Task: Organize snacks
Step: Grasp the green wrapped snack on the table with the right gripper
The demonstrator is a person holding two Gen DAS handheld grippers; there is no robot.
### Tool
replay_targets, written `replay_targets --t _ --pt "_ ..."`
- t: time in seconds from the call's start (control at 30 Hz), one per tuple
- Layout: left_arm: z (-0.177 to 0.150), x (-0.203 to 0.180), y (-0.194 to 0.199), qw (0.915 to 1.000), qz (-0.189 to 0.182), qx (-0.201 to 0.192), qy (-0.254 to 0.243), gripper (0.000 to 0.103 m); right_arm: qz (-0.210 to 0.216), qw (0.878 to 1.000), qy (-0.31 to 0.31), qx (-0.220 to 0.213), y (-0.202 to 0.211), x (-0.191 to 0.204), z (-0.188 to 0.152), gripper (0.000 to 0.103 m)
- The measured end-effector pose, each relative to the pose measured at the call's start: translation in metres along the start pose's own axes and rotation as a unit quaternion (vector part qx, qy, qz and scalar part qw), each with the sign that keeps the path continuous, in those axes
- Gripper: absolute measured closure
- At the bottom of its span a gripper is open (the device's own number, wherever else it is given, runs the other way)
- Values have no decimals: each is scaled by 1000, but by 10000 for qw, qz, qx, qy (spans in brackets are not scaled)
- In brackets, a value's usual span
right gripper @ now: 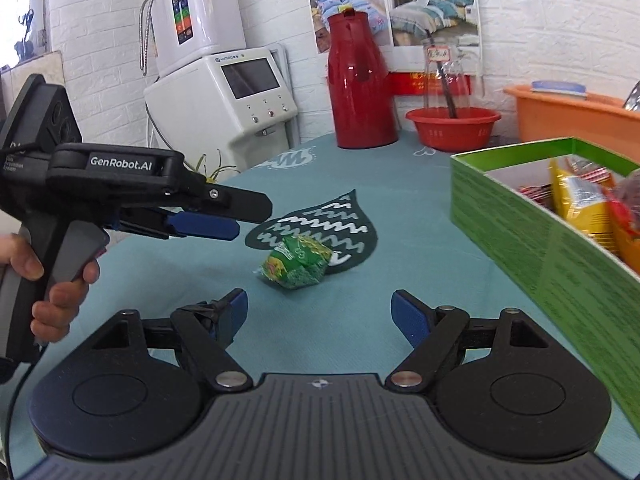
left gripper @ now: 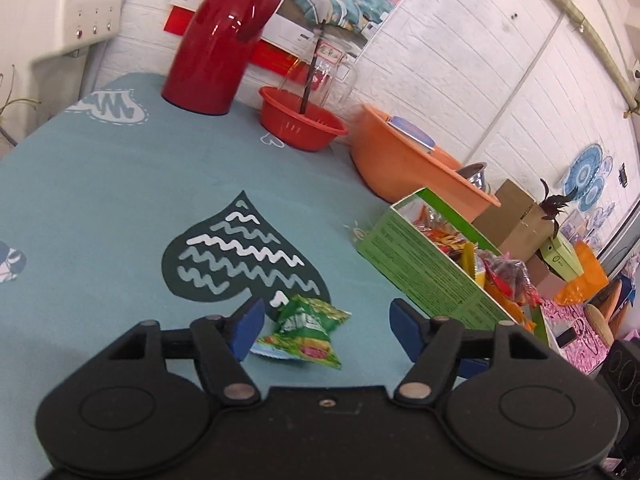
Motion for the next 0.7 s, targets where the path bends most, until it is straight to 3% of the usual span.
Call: replay_targets --t 0.3,0.43,0.47,0.5,0.53,0.63,0.7 --pt "6 11 -32 9988 -94 462 -143 11 336 9992 -87 189 -51 2 13 0" --pt "7 14 -44 9978 -127 625 -179 22 405 9986 -166 296 -65 1 16 0" --pt "7 14 -47 9974 -128 689 -189 35 408 9985 -168 320 -67 1 17 4" --pt "6 14 -50 9969 -106 757 -205 39 403 9985 -135 338 -66 2 16 17" --pt "4 14 -51 9968 -52 746 -266 43 345 9988 -81 337 -65 3 16 20" --pt "0 10 -47 9966 -120 759 -297 52 188 9992 152 324 -57 6 14 24" --pt "-2 3 -45 9964 -135 754 -354 53 105 9993 217 287 -49 7 13 24"
Point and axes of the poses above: each gripper's, at about its wrist camera, not at the fingertips, and y roughly against the way its jaws point, x to its left, z to its top, the point moved 1 cm from there along -y, roughly the way its jaws point, and after that the axes turned 8 degrees about y, right-handed, at the moved point
